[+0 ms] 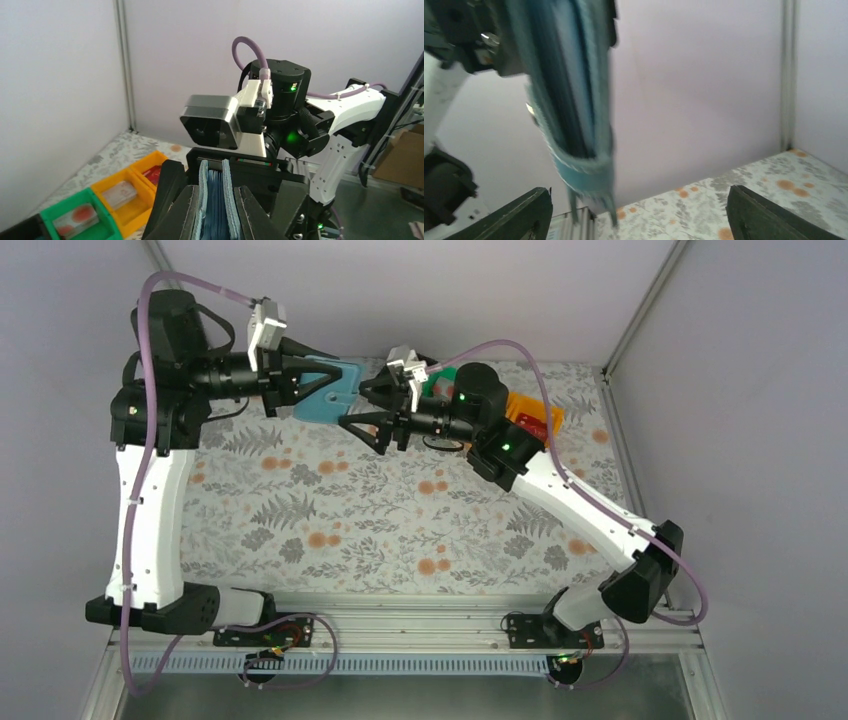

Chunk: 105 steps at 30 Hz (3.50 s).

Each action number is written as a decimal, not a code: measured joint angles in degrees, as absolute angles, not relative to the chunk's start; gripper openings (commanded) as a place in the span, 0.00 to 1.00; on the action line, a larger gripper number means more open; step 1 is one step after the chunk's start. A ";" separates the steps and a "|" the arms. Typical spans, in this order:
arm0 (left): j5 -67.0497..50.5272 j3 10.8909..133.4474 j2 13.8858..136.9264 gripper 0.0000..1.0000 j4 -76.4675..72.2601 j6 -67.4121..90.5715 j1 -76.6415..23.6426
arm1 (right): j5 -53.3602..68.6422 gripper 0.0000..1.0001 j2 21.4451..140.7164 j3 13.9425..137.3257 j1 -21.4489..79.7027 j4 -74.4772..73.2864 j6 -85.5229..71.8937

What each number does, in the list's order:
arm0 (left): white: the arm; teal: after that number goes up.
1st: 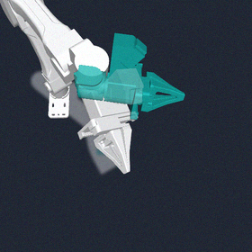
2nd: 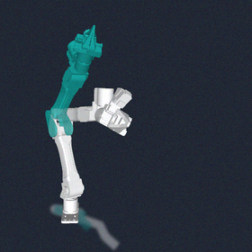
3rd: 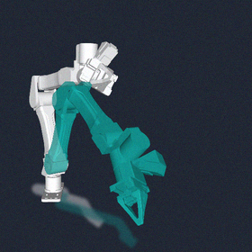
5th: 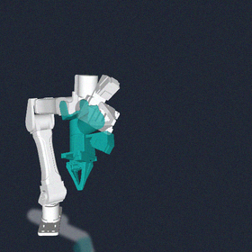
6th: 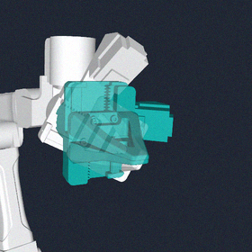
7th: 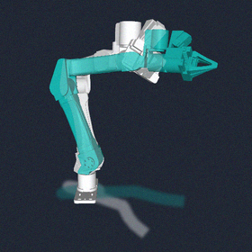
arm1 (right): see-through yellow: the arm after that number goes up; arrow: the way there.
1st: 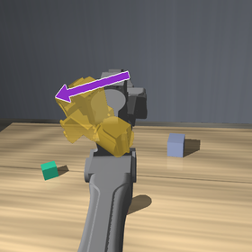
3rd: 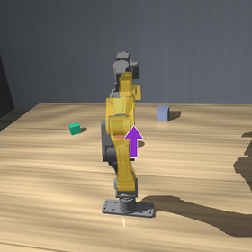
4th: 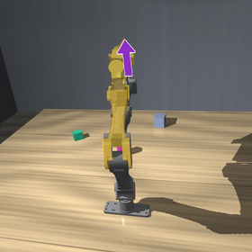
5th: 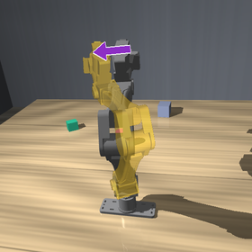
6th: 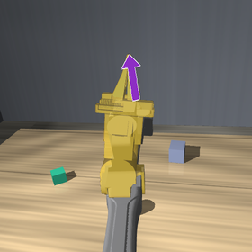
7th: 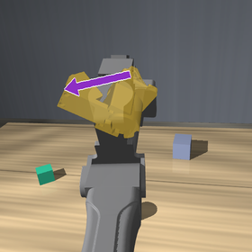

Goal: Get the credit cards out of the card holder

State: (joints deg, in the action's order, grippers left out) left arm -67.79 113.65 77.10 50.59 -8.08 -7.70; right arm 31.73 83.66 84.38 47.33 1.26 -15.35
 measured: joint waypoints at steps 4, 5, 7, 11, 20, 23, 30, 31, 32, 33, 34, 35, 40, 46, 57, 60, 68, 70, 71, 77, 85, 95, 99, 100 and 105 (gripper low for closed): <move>-68.40 111.31 77.25 0.02 49.76 -6.57 -8.01 | 36.99 0.50 84.93 84.44 47.42 3.97 -14.17; -68.40 111.09 77.43 0.02 49.63 -6.35 -8.01 | 38.04 0.38 85.32 84.44 47.48 4.47 -13.93; -68.40 110.63 77.54 0.02 49.15 -5.89 -7.99 | 39.48 0.08 86.04 84.47 47.59 5.08 -13.45; -69.21 110.00 77.49 0.34 48.99 -5.85 -7.92 | 41.89 0.04 86.78 84.99 47.42 4.73 -13.19; -62.22 113.99 77.28 0.55 65.49 -24.99 -8.12 | 44.62 0.04 86.39 90.52 47.42 -13.15 -0.45; -59.99 113.80 76.47 0.55 70.94 -31.20 -8.19 | 44.82 0.04 85.78 91.66 47.42 -19.38 4.05; -58.26 109.65 72.88 0.53 75.92 -40.47 -8.21 | 44.34 0.04 85.38 93.17 47.42 -27.18 10.33; -58.22 109.12 72.42 0.53 76.12 -41.34 -8.21 | 44.34 0.04 85.19 93.17 47.42 -27.70 10.83; -58.15 108.49 71.88 0.52 76.25 -42.04 -8.21 | 44.34 0.04 84.95 93.17 47.42 -28.34 11.35; -58.06 107.96 71.53 0.51 76.42 -42.52 -8.21 | 44.36 0.04 84.68 93.17 47.42 -28.80 11.92; -58.06 107.15 71.07 0.47 76.53 -43.03 -8.21 | 44.40 0.04 84.42 93.17 47.42 -29.10 12.36; -58.19 106.41 70.83 0.43 76.75 -43.38 -8.21 | 44.47 0.04 84.23 93.17 47.42 -29.26 12.67; -61.49 104.33 71.64 0.04 78.02 -44.69 -8.21 | 44.84 0.04 83.88 93.47 47.29 -29.67 13.80; -63.11 103.33 71.59 0.02 77.89 -45.28 -8.14 | 42.04 0.46 83.40 92.73 46.81 -28.42 12.36; -36.45 94.54 71.31 0.02 59.77 -19.20 -8.10 | 6.92 0.46 80.05 87.64 47.31 -18.61 -9.15; -33.45 93.43 71.31 0.02 57.01 -16.08 -8.10 | 1.80 0.46 82.24 88.18 51.57 -16.32 -14.94; -30.09 91.68 71.31 0.02 54.78 -12.91 -8.10 | 2.00 0.38 93.82 97.62 54.06 -13.23 -21.67; -30.09 91.68 71.31 0.02 54.74 -12.69 -8.10 | 2.07 0.35 96.29 100.12 54.28 -13.06 -22.06; -30.13 91.68 71.31 0.02 54.72 -12.60 -8.10 | 2.00 0.33 97.54 101.30 54.37 -13.06 -22.31; -29.50 91.57 71.31 0.02 54.68 -12.38 -7.64 | 1.02 0.28 101.14 104.22 54.52 -13.15 -23.09; -28.18 91.57 71.44 0.02 54.50 -12.10 -7.35 | -0.58 0.31 102.98 105.49 54.72 -13.34 -24.03; -27.03 91.57 72.55 0.02 54.94 -11.55 -7.14 | -5.04 0.04 104.95 106.91 55.22 -15.46 -24.43; -27.38 91.55 72.58 0.02 54.39 -11.57 -6.94 | -8.78 0.04 105.01 107.09 55.20 -16.82 -23.75; -27.68 91.55 72.58 0.02 54.39 -11.60 -6.94 | -9.80 0.04 105.03 107.09 54.98 -17.37 -23.59; -31.31 91.55 72.01 0.02 55.20 -12.58 -7.49 | -12.82 0.04 103.68 101.67 51.20 -16.95 -22.83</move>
State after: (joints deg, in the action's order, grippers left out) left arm -31.31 91.55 72.01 55.20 -12.58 -7.49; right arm -12.82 103.68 101.67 51.20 -16.95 -22.83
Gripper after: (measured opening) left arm 0.111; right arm 0.057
